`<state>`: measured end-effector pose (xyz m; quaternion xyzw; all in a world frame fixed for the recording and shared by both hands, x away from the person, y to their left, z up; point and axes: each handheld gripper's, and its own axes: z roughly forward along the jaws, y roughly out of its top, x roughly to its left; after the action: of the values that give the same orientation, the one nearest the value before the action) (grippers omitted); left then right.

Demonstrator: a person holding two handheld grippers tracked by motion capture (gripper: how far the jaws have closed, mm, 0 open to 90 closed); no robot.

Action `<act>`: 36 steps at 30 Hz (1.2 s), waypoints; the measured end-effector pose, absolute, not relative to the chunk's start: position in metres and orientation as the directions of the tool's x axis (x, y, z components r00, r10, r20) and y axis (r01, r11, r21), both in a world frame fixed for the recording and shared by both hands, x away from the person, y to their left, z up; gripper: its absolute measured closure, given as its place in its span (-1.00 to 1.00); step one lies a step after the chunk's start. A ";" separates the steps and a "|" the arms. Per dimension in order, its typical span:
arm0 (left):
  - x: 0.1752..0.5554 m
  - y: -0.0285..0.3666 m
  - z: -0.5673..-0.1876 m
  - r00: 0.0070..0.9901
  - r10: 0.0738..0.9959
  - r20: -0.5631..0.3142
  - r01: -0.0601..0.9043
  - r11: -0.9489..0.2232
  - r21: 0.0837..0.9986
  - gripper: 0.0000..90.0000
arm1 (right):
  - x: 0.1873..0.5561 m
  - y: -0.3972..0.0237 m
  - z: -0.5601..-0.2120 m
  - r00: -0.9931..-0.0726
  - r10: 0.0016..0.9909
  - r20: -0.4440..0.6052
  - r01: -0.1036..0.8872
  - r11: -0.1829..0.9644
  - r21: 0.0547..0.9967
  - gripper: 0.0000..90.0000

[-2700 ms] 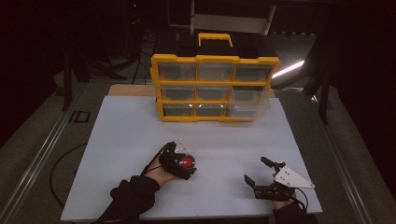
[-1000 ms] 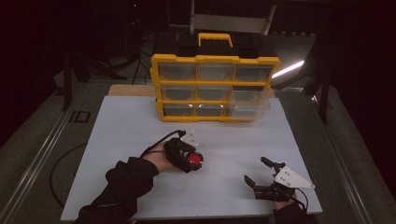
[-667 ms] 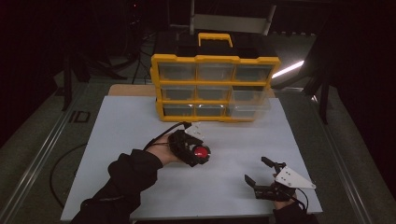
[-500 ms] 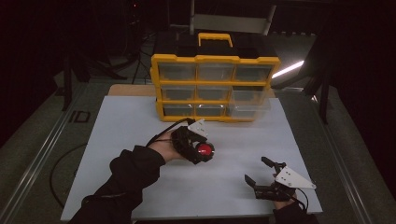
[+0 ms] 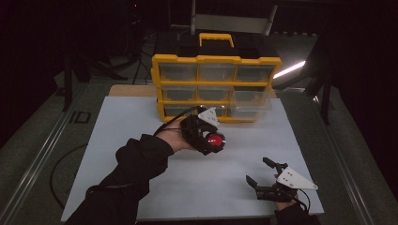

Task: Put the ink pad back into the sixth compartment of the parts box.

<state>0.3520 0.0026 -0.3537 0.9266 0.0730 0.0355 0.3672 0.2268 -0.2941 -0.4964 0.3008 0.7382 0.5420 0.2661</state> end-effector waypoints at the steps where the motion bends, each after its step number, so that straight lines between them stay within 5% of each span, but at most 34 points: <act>1: 0.353 0.002 -0.352 0.987 0.159 0.021 0.102 -0.720 0.687 -0.32 | 0.227 -0.294 -0.496 -0.679 0.731 -0.067 0.155 0.232 0.960 -0.78; 36: 0.408 -0.052 -0.295 0.969 0.238 0.070 0.103 -0.641 0.761 -0.32 | 0.226 -0.294 -0.496 -0.681 0.731 -0.051 0.161 0.217 0.963 -0.78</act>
<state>0.4080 -0.0521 -0.2946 0.9021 0.0946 0.0821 0.4130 0.2264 -0.2942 -0.4961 0.3030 0.7355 0.5473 0.2604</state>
